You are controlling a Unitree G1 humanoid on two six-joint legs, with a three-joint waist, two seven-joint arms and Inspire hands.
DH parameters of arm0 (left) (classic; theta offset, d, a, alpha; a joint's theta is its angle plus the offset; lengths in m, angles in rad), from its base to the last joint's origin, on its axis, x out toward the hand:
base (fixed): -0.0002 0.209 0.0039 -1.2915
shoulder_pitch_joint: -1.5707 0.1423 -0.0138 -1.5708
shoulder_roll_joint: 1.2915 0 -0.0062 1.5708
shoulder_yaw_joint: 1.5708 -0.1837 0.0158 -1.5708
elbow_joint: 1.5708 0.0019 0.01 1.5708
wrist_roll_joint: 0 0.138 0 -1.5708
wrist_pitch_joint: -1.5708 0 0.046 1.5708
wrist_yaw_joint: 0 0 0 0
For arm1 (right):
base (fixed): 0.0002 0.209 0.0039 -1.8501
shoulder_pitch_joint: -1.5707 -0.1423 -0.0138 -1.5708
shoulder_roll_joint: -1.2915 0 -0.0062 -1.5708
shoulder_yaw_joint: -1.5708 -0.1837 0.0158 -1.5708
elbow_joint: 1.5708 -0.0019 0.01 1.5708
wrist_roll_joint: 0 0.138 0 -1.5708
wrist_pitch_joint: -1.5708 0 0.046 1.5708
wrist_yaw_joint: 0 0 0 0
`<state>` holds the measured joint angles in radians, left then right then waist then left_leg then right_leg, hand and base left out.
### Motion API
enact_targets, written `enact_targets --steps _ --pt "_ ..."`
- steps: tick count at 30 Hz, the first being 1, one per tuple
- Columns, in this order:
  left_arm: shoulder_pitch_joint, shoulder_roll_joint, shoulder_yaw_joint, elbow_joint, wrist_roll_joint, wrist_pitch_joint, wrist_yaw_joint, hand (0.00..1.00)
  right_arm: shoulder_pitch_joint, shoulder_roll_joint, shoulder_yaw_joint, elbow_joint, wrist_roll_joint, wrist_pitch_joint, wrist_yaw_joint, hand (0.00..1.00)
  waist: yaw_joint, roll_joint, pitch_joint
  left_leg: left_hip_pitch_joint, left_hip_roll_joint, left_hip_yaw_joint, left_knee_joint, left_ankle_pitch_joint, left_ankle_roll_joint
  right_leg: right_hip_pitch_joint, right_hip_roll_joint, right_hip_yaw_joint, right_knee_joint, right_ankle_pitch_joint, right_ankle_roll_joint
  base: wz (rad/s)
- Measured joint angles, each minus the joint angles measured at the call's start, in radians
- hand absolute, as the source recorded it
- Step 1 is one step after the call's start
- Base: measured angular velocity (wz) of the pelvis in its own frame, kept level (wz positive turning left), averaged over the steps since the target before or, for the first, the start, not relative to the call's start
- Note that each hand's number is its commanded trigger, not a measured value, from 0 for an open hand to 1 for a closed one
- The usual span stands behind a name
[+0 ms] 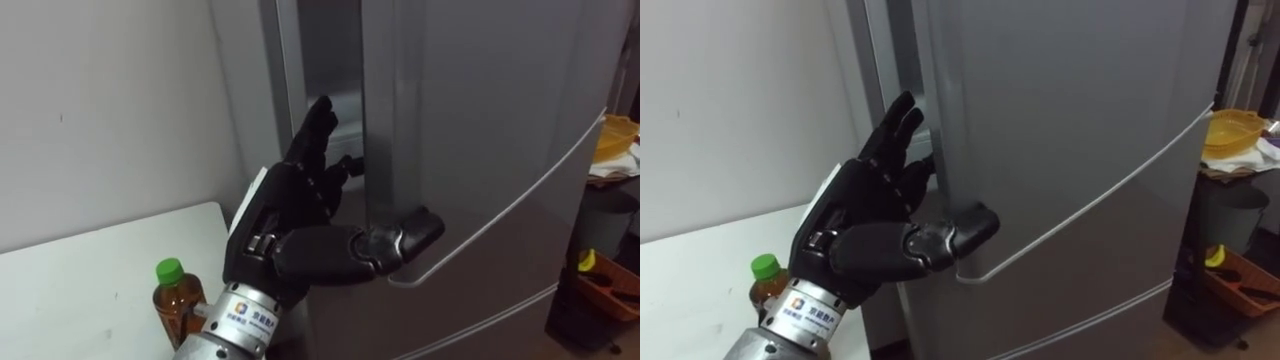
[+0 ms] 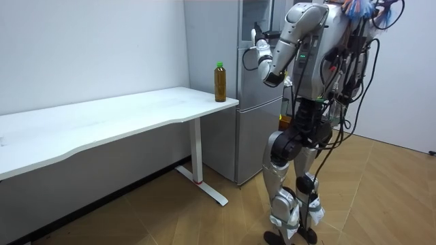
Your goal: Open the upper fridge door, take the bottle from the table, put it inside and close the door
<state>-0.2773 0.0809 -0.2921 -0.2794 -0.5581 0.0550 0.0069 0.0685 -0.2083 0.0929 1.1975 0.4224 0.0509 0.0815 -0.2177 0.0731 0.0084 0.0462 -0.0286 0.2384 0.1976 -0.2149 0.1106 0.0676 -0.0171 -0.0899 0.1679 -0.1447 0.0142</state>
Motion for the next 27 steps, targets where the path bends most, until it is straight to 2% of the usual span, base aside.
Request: enact_targets --steps 8,14,21,25,27 --pt "0.0 0.0 -0.027 0.0 -0.001 -0.005 -0.001 0.0 0.0 -0.001 0.0 0.0 0.0 -0.007 -0.001 0.0 -0.002 0.002 -0.0016 0.001 -0.001 0.002 0.001 0.003 0.005 0.0 -0.002 0.001 0.0 0.007 0.003 0.0" --pt "0.0 0.001 -0.049 0.003 -0.02 -0.006 -0.035 0.0 0.0 -0.002 -0.001 0.0 -0.002 -0.007 -0.004 0.0 -0.013 0.002 -0.0013 0.001 -0.002 0.004 0.002 0.005 0.008 0.0 -0.009 0.0 0.0 0.01 0.006 0.0" --pt "-0.003 -0.004 -0.093 0.005 -0.043 -0.006 -0.087 0.0 -0.004 -0.003 -0.009 0.0 -0.017 -0.008 -0.005 0.0 -0.05 0.014 -0.0027 0.002 -0.001 0.017 0.0 0.005 0.009 -0.002 -0.008 0.006 0.0 0.012 0.006 -0.06" --pt "-0.007 -0.004 -0.147 0.025 -0.043 0.029 -0.128 0.0 -0.009 -0.004 -0.019 0.0 -0.03 -0.009 -0.005 0.0 -0.075 0.021 -0.0022 0.007 0.004 0.039 -0.008 0.007 0.006 -0.016 -0.005 0.007 0.002 0.015 0.002 -0.16" --pt "-0.008 -0.012 -0.158 0.028 -0.04 0.032 -0.149 0.0 -0.008 -0.004 -0.019 0.001 -0.035 -0.008 -0.006 0.0 -0.084 0.021 -0.0021 0.01 0.008 0.053 -0.012 0.006 0.003 -0.019 -0.003 0.008 0.001 0.016 -0.001 -0.24"
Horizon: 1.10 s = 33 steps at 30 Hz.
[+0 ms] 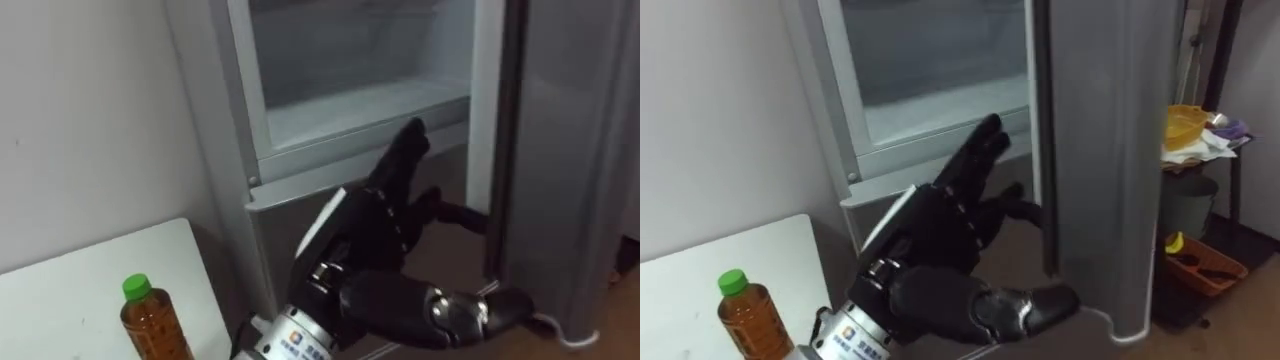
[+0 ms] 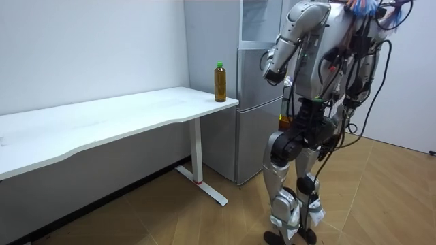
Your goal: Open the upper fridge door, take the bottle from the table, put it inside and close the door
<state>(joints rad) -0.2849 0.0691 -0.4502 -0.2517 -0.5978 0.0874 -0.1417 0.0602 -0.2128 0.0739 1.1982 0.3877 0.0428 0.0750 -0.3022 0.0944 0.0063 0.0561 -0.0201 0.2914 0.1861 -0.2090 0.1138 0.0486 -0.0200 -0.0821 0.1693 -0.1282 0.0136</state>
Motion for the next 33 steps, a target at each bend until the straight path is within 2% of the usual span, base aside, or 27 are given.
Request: enact_targets --steps 4,11,22,30,33 --pt "-0.003 0.0 -0.01 0.001 0.0 0.019 -0.037 0.0 0.0 -0.001 0.001 0.0 -0.002 0.001 -0.004 0.0 -0.01 0.0 0.0004 0.002 0.009 0.023 0.0 -0.007 -0.011 -0.013 0.007 0.014 -0.003 -0.003 -0.008 -0.23" --pt "-0.007 0.015 -0.013 0.016 0.001 0.039 -0.073 0.0 0.0 0.001 0.0 0.003 -0.001 0.003 -0.004 0.0 -0.024 0.0 0.0016 -0.005 0.01 0.024 -0.002 -0.003 -0.017 -0.025 0.013 0.026 -0.003 -0.008 -0.012 -0.01" --pt "-0.041 0.023 -0.025 0.026 0.003 0.047 -0.088 0.0 -0.002 0.002 0.003 0.004 0.001 0.003 0.005 0.0 -0.022 -0.007 0.0064 -0.01 0.01 0.025 -0.02 -0.005 -0.025 -0.029 0.017 0.027 -0.019 -0.012 -0.015 -0.01" --pt "-0.044 0.023 -0.028 0.041 0.003 0.047 -0.088 0.0 -0.004 0.003 0.014 0.004 0.011 0.002 0.003 0.0 -0.021 -0.007 0.0085 -0.011 0.013 0.025 -0.022 -0.008 -0.03 -0.029 0.02 0.024 -0.021 -0.016 -0.019 0.0" --pt "-0.044 0.023 -0.038 0.041 0.003 0.047 -0.088 0.0 -0.009 0.002 0.014 0.008 0.012 0.001 0.003 0.0 -0.021 -0.005 0.012 -0.01 0.014 0.025 -0.022 -0.008 -0.031 -0.029 0.02 0.025 -0.021 -0.017 -0.02 0.0"
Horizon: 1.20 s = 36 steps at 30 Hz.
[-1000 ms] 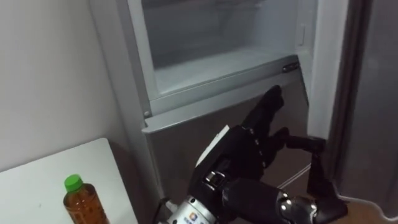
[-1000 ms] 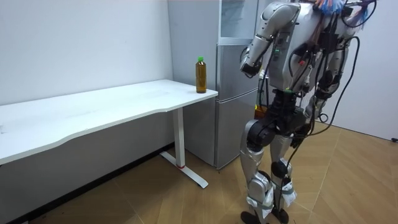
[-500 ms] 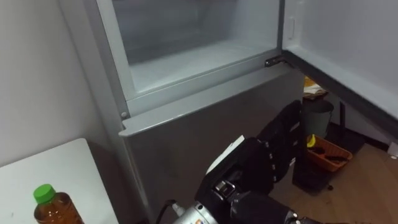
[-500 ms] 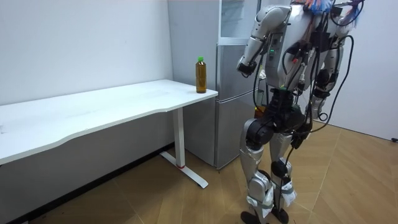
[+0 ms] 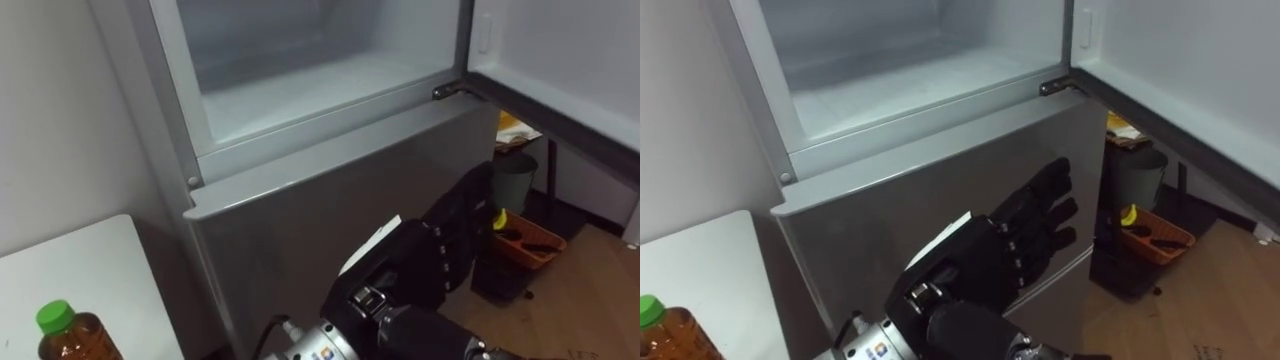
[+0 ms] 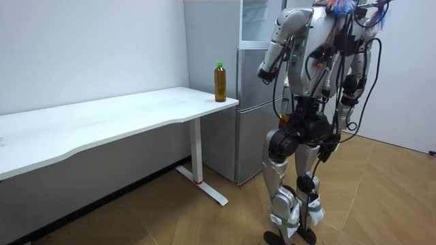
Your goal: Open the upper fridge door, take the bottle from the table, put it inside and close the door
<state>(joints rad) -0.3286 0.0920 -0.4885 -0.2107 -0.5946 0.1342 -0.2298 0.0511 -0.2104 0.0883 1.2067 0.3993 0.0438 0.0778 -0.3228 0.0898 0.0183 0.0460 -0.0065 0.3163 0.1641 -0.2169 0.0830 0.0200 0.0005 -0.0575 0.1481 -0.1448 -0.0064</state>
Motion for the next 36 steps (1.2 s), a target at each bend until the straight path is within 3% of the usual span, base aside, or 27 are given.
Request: enact_targets --steps 4,14,17,20,22,27,29,31,36 --pt "0.0 0.001 -0.009 0.011 0.0 0.0 -0.013 0.0 -0.003 0.001 0.0 0.0 0.001 0.0 0.0 0.0 0.001 -0.001 0.0063 -0.001 0.0 0.0 0.0 0.0 0.0 -0.001 0.0 -0.001 0.002 -0.001 -0.001 0.0" --pt "0.006 0.006 -0.031 0.068 0.051 0.004 -0.08 0.0 -0.009 0.001 0.007 -0.002 -0.01 0.0 0.012 0.0 0.009 -0.007 0.0063 -0.001 0.0 -0.004 0.001 0.001 -0.002 0.001 0.0 -0.002 0.002 -0.004 -0.003 0.0" --pt "0.015 0.008 -0.031 0.089 0.068 0.003 -0.095 0.0 -0.009 0.007 0.01 -0.002 -0.009 -0.002 0.008 0.0 0.031 -0.015 0.0052 0.002 0.0 -0.006 0.004 0.002 -0.004 0.006 0.0 -0.01 0.002 -0.005 -0.003 0.02" --pt "0.047 0.023 -0.031 0.106 0.086 0.003 -0.101 0.0 -0.008 0.021 0.01 -0.002 -0.007 -0.001 0.0 0.0 0.049 -0.036 0.0034 0.007 -0.001 -0.021 0.007 0.004 -0.007 0.015 -0.003 -0.028 0.003 -0.009 -0.007 0.15" --pt "0.087 0.037 -0.028 0.108 0.147 0.003 -0.101 0.0 -0.007 0.02 0.008 -0.009 -0.008 -0.001 -0.002 0.0 0.081 -0.042 0.0005 0.007 0.0 -0.024 0.008 0.005 -0.007 0.015 -0.004 -0.034 0.002 -0.011 -0.008 0.0" --pt "0.187 0.067 -0.023 0.105 0.222 0.003 -0.099 0.0 -0.006 0.022 0.008 -0.028 -0.008 -0.006 -0.002 0.0 0.115 -0.047 -0.0061 -0.003 -0.004 -0.055 0.019 0.005 -0.007 0.021 -0.01 -0.069 0.004 -0.018 -0.009 0.21" --pt "0.214 0.086 -0.022 0.107 0.253 -0.009 -0.102 0.0 -0.005 0.025 0.009 -0.033 -0.011 -0.022 -0.001 0.0 0.129 -0.05 -0.0063 0.001 -0.006 -0.064 0.022 0.005 -0.007 0.034 -0.012 -0.08 0.005 -0.019 -0.008 0.18" --pt "0.28 0.118 -0.012 0.107 0.287 -0.032 -0.105 0.0 0.007 0.033 0.008 -0.058 -0.02 -0.031 0.005 0.0 0.139 -0.059 -0.0106 0.007 -0.006 -0.075 0.025 0.005 -0.008 0.048 -0.013 -0.09 0.003 -0.022 -0.01 0.14" --pt "0.394 0.124 0.035 0.156 0.43 -0.033 -0.102 0.0 0.009 0.047 0.01 -0.072 -0.049 -0.043 0.007 0.0 0.191 -0.079 -0.0097 0.007 -0.007 -0.087 0.025 0.007 -0.01 0.049 -0.015 -0.107 0.004 -0.028 -0.012 0.1"
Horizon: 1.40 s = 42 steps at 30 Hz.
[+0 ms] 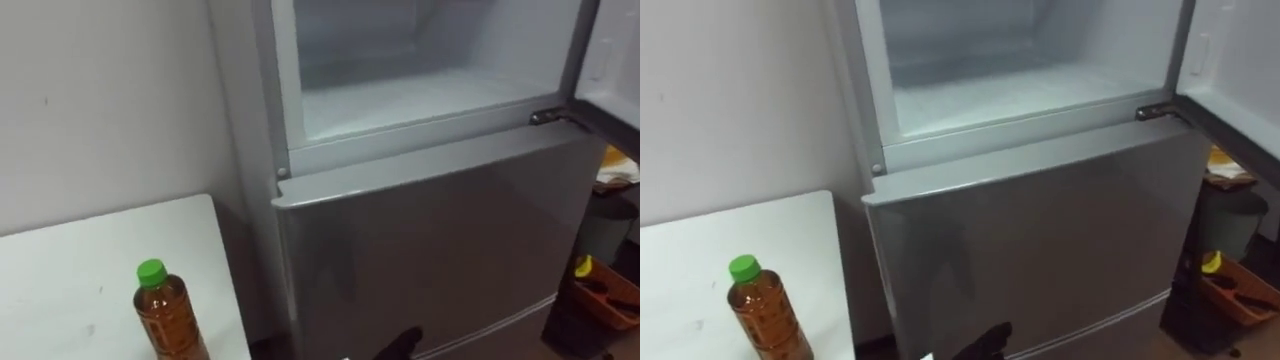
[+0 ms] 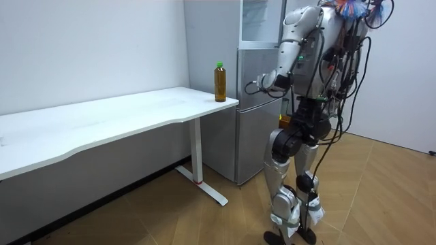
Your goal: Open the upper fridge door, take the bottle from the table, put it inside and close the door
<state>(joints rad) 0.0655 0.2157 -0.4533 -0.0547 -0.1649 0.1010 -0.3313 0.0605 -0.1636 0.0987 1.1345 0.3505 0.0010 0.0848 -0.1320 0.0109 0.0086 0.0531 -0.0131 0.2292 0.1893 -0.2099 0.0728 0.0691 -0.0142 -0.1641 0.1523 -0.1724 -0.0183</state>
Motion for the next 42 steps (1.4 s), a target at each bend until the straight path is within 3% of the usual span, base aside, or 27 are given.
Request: enact_targets --steps 4,9,12,15,18,23,30,32,36,38,42 --pt "0.086 0.01 0.04 0.079 0.081 -0.023 0.024 0.0 0.001 0.005 0.001 -0.011 -0.006 -0.016 -0.009 0.0 0.025 -0.008 -0.0022 -0.01 -0.003 -0.022 0.002 0.001 -0.002 0.002 0.0 -0.018 0.002 0.0 0.0 0.15" --pt "0.144 0.012 0.069 0.217 0.227 -0.066 0.075 0.0 0.001 0.005 0.036 -0.013 -0.004 -0.035 -0.011 0.0 0.038 -0.015 -0.0011 -0.008 -0.006 -0.042 0.008 0.002 -0.003 0.017 -0.003 -0.035 -0.001 -0.005 -0.001 0.14" --pt "0.151 0.011 0.089 0.311 0.266 -0.11 0.105 0.0 0.002 0.008 0.042 -0.014 -0.005 -0.037 -0.018 0.0 0.058 -0.016 -0.0009 -0.009 -0.007 -0.043 0.006 0.002 -0.003 0.019 -0.004 -0.045 -0.001 -0.007 -0.001 0.04" --pt "0.155 -0.011 0.134 0.472 0.312 -0.157 0.155 0.0 0.011 0.01 0.042 -0.014 -0.006 -0.058 -0.02 0.0 0.062 -0.019 -0.003 -0.005 -0.009 -0.049 0.007 0.002 -0.003 0.024 -0.005 -0.049 -0.002 -0.008 0.0 0.05" --pt "0.175 -0.011 0.165 0.597 0.335 -0.171 0.209 0.0 0.036 0.009 0.041 -0.035 -0.005 -0.068 -0.031 0.0 0.061 -0.019 -0.0041 -0.007 -0.01 -0.054 0.007 0.001 -0.003 0.034 -0.004 -0.052 -0.002 -0.008 0.0 0.05" --pt "0.194 -0.044 0.259 0.786 0.333 -0.247 0.325 0.0 0.066 0.009 0.034 -0.044 -0.004 -0.096 -0.041 0.0 0.064 -0.021 -0.0034 0.008 -0.016 -0.069 0.005 0.001 -0.003 0.042 -0.009 -0.063 -0.004 -0.011 0.003 0.07" --pt "0.203 -0.059 0.374 0.975 0.26 -0.296 0.481 0.0 0.088 0.009 0.036 -0.083 -0.04 -0.101 -0.039 0.0 0.115 -0.02 -0.0101 0.011 -0.018 -0.075 0.001 0.001 -0.002 0.043 -0.013 -0.07 -0.001 -0.017 0.003 0.02" --pt "0.211 -0.06 0.384 1.023 0.237 -0.3 0.516 0.0 0.09 0.009 0.034 -0.123 -0.055 -0.101 -0.037 0.0 0.118 -0.02 -0.0105 0.011 -0.018 -0.078 0.003 0.001 -0.002 0.043 -0.013 -0.074 -0.002 -0.017 0.003 0.07" --pt "0.241 -0.059 0.471 1.109 0.246 -0.295 0.548 0.0 0.089 0.01 0.029 -0.234 -0.117 -0.109 -0.004 0.0 0.148 -0.024 -0.0107 0.019 -0.017 -0.081 0.008 0.001 -0.003 0.059 -0.012 -0.08 -0.003 -0.016 0.002 0.04" --pt "0.245 -0.059 0.477 1.124 0.247 -0.279 0.556 0.0 0.083 0.011 0.032 -0.266 -0.116 -0.11 0.007 0.0 0.163 -0.028 -0.01 0.018 -0.019 -0.087 0.008 0.001 -0.003 0.06 -0.012 -0.085 -0.003 -0.017 0.002 0.12" --pt "0.257 -0.072 0.464 1.152 0.258 -0.204 0.562 0.0 0.08 0.016 0.059 -0.422 -0.114 -0.097 0.032 0.0 0.186 -0.031 -0.0108 0.0 -0.019 -0.097 0.015 0.001 -0.002 0.053 -0.012 -0.088 -0.007 -0.017 0.002 0.08"
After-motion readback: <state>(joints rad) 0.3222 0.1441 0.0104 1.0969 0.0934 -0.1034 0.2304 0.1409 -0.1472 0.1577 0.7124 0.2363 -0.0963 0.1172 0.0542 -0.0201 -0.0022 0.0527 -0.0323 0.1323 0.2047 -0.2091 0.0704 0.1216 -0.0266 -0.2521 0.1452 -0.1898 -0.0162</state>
